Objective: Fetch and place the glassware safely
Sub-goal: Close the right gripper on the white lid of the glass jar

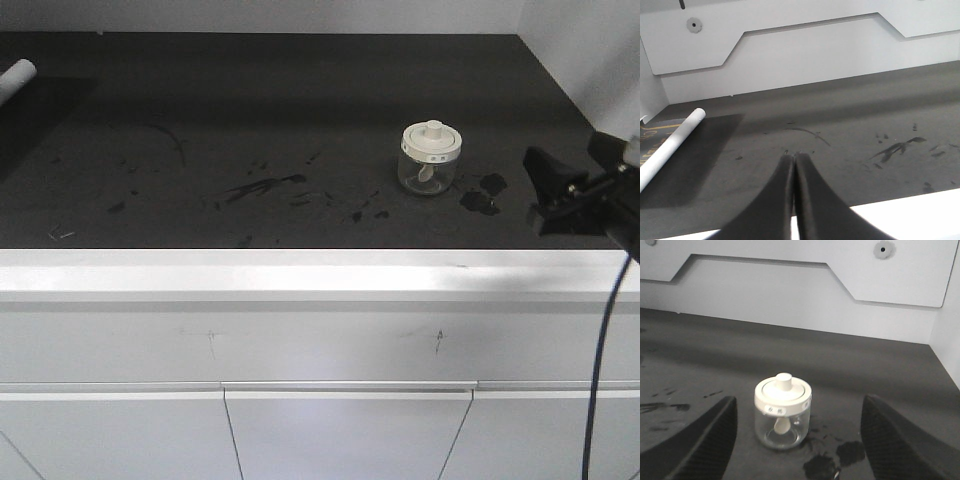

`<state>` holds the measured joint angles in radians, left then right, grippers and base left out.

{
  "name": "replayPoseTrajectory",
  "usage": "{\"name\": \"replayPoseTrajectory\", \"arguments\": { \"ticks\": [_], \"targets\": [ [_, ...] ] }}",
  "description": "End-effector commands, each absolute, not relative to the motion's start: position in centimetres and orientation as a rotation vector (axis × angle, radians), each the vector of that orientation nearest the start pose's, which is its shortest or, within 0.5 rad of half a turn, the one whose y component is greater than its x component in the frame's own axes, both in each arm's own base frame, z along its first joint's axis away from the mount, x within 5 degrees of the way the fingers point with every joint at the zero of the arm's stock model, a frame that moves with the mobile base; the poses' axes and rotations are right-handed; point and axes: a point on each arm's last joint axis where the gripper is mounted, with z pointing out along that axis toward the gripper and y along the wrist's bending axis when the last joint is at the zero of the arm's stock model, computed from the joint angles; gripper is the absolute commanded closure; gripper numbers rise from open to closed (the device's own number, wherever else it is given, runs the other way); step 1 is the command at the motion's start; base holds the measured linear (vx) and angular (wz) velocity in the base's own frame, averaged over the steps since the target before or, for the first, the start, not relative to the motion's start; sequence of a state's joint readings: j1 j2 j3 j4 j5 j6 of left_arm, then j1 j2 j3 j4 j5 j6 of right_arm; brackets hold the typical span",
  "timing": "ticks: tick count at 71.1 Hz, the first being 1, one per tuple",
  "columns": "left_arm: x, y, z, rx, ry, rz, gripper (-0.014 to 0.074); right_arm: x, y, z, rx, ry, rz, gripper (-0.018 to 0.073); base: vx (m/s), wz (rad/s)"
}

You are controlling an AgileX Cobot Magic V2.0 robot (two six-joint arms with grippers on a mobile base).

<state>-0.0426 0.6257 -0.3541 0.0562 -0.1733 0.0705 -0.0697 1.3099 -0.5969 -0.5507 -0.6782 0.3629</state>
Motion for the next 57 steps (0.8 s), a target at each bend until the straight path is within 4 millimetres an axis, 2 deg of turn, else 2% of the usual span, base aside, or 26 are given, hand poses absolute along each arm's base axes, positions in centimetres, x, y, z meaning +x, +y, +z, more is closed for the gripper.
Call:
{"name": "replayPoseTrajectory", "arguments": {
  "ticks": [1,11,34,40,48,57],
  "targets": [
    [13.5,-0.8,31.0,0.129,1.479,0.04,0.0603,28.9,1.2,29.8,-0.294,1.446,0.162,0.0054,0.0,0.0],
    [13.5,-0.8,31.0,0.129,1.479,0.04,0.0603,32.7,1.3,29.7,-0.372,1.453,0.159,0.0054,0.0,0.0],
    [13.5,-0.8,31.0,0.129,1.479,0.04,0.0603,40.0,1.5,29.4,-0.375,1.403,0.284,0.0054,0.0,0.0],
    [13.5,-0.8,31.0,0.129,1.479,0.04,0.0603,41.6,2.1,29.2,-0.392,1.4,0.312,0.0054,0.0,0.0],
    [13.5,-0.8,31.0,0.129,1.479,0.04,0.0603,43.5,3.8,28.9,-0.452,1.4,0.325,0.0054,0.0,0.0],
    [13.5,-0.8,31.0,0.129,1.479,0.04,0.0603,45.3,5.4,27.8,-0.468,1.434,0.326,0.0054,0.0,0.0]
  ]
}}
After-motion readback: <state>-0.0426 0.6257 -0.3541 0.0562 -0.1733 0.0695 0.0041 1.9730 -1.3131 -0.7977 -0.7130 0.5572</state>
